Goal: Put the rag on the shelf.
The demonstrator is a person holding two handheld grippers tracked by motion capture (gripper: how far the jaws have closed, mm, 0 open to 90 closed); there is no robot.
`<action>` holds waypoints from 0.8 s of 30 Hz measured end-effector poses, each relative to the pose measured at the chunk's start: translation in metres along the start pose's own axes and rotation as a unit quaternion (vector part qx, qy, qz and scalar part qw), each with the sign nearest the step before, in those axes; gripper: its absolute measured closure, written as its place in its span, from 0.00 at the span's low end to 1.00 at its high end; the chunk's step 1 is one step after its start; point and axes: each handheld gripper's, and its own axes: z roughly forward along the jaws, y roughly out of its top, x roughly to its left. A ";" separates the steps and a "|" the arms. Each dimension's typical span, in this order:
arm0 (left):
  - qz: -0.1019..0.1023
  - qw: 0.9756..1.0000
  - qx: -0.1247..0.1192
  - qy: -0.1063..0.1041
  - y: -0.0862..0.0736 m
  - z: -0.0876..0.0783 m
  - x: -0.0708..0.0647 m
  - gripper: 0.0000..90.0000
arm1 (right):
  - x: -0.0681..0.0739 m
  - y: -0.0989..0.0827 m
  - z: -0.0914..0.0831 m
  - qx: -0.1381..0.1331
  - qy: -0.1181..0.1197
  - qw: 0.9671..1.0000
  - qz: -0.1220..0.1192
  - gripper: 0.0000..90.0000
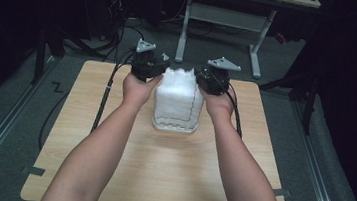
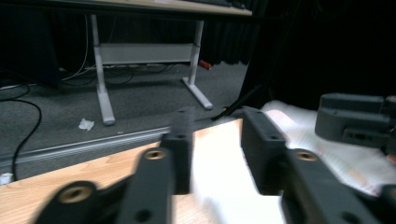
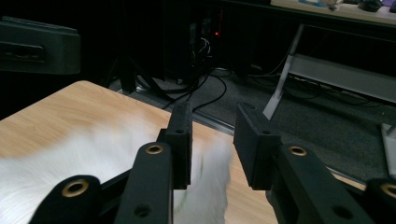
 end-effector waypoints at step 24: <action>0.037 0.999 -0.002 0.002 -0.014 -0.042 -0.006 0.45 | 0.015 -0.004 -0.033 -0.019 0.026 0.999 -0.044 0.51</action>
